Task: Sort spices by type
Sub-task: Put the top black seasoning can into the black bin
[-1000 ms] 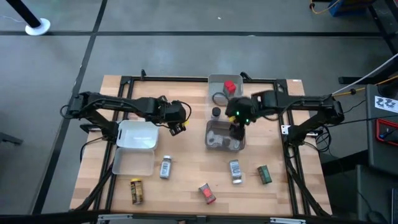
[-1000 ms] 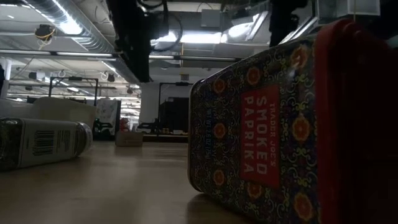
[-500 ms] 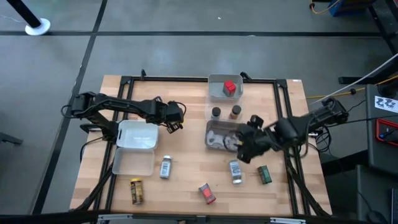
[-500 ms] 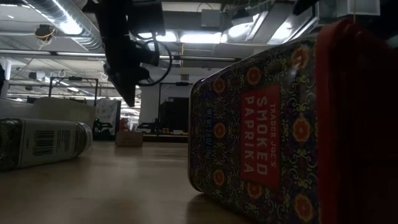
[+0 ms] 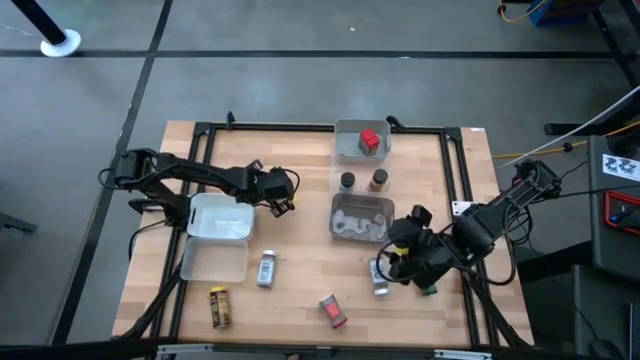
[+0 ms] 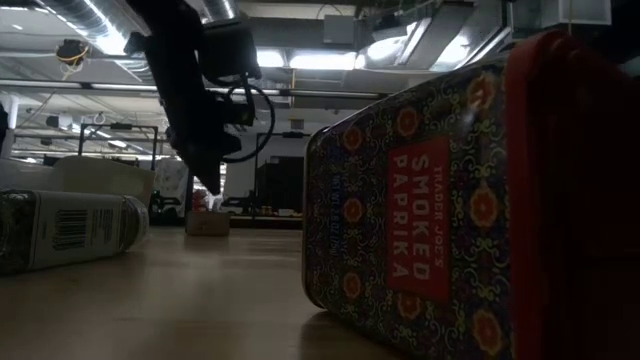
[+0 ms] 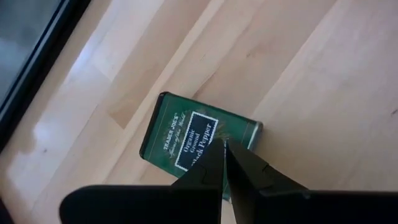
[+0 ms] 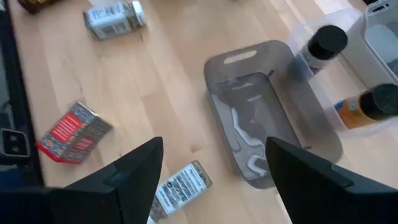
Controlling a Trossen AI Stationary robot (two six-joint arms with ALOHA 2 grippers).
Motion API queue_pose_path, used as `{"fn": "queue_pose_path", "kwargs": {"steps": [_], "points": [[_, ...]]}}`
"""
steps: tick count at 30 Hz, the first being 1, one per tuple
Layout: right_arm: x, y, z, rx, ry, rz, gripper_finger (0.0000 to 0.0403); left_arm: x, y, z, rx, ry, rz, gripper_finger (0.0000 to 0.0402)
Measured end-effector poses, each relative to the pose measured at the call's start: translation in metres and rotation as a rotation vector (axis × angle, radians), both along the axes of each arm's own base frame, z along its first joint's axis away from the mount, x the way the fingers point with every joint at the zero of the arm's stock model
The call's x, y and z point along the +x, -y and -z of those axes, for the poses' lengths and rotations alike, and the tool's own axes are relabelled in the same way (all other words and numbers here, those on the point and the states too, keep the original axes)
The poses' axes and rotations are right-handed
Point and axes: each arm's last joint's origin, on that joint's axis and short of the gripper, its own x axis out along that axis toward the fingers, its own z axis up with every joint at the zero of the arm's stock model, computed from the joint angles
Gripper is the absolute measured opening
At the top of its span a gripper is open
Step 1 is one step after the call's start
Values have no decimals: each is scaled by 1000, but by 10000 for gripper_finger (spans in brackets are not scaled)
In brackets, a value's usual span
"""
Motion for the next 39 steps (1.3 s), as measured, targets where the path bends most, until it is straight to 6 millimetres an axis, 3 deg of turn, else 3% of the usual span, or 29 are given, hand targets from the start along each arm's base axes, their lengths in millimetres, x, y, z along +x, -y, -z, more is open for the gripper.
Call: {"fn": "queue_pose_path", "kwargs": {"steps": [17, 39], "points": [[2, 0, -1, 0, 25, 10, 285, -8, -10, 19, -29, 40, -33, 1], [2, 0, -1, -5, 28, 11, 285, -6, -8, 21, -89, 46, -13, 1]]}}
